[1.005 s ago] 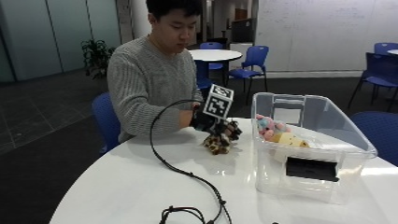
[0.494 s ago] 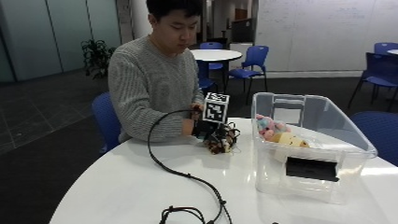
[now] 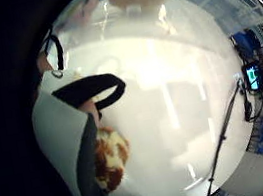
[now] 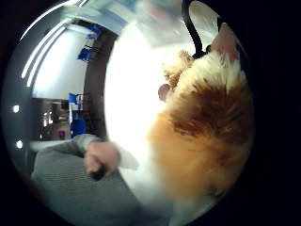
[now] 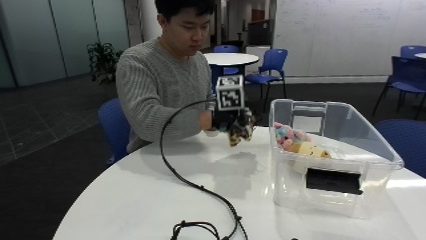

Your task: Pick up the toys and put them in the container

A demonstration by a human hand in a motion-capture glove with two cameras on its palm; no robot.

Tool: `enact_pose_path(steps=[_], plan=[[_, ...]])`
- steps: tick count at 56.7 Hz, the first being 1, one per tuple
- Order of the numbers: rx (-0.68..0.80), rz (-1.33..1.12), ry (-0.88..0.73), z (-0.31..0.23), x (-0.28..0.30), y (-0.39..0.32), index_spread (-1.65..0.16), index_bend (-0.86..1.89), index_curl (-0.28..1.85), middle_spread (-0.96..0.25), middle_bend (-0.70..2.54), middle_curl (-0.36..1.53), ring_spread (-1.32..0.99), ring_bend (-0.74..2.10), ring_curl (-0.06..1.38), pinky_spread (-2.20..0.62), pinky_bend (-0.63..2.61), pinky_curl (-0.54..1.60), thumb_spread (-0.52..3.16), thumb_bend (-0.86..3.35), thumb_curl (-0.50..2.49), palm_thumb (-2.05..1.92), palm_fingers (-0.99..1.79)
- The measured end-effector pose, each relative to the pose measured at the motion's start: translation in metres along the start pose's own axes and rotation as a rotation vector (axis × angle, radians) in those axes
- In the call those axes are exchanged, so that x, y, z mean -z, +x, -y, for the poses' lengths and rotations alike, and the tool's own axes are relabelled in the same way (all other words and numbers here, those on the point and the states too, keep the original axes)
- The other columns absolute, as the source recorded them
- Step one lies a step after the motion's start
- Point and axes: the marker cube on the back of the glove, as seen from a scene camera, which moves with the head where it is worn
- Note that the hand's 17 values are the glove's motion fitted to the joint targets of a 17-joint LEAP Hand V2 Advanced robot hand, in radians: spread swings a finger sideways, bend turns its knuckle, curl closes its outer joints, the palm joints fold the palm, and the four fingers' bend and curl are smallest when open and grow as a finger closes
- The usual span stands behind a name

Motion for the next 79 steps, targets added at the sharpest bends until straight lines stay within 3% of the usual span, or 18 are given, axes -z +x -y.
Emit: enact_pose_path(steps=[10,18,25,34,44,57,61,62,65,70,79], plan=[[0.037,-0.015,0.204,0.046,0.143,0.014,-0.38,0.44,0.56,-0.29,0.64,0.58,-0.52,0.90,0.64,-0.40,0.99,0.43,0.70,0.06,0.79,0.61,0.86],[-0.047,-0.031,0.220,0.075,0.181,0.033,-0.38,0.43,0.62,-0.29,0.66,0.61,-0.52,0.90,0.65,-0.41,1.01,0.45,0.64,0.04,0.85,0.61,0.85],[-0.086,-0.036,0.202,0.100,0.172,0.037,-0.38,0.41,0.67,-0.29,0.66,0.63,-0.53,0.91,0.67,-0.41,1.02,0.46,0.60,0.03,0.89,0.61,0.84],[-0.148,0.035,0.168,0.191,0.143,0.009,-0.39,0.36,0.72,-0.29,0.65,0.66,-0.53,0.92,0.69,-0.41,1.06,0.47,0.58,0.00,0.94,0.60,0.81],[-0.088,-0.014,0.063,0.258,0.110,-0.008,-0.42,0.25,0.77,-0.30,0.60,0.68,-0.53,0.93,0.70,-0.40,1.14,0.49,0.61,-0.01,0.98,0.58,0.75],[-0.121,-0.020,-0.092,0.267,0.078,0.000,-0.46,0.14,0.82,-0.32,0.54,0.70,-0.52,0.98,0.72,-0.38,1.14,0.49,0.74,-0.02,0.99,0.51,0.62],[-0.147,0.017,-0.185,0.265,0.070,0.001,-0.44,0.18,0.81,-0.33,0.39,0.65,-0.47,0.89,0.71,-0.29,1.13,0.50,0.96,-0.06,0.89,0.35,0.21],[-0.146,0.020,-0.197,0.264,0.068,0.001,-0.44,0.18,0.79,-0.30,0.29,0.61,-0.43,0.74,0.67,-0.23,1.14,0.50,1.00,-0.09,0.85,0.27,-0.09],[-0.140,0.014,-0.209,0.262,0.064,0.001,-0.44,0.16,0.75,-0.27,0.24,0.58,-0.35,0.54,0.63,-0.14,1.10,0.48,1.08,-0.09,0.76,0.16,-0.26],[-0.112,0.011,-0.207,0.254,0.062,0.001,-0.43,0.13,0.67,-0.23,0.17,0.53,-0.25,0.31,0.51,-0.05,1.02,0.42,1.15,-0.07,0.66,0.03,-0.27],[-0.075,0.064,-0.179,0.233,0.067,-0.012,-0.40,0.11,0.56,-0.19,0.14,0.46,-0.16,0.20,0.44,0.03,0.93,0.37,1.23,-0.04,0.53,-0.04,-0.20]])
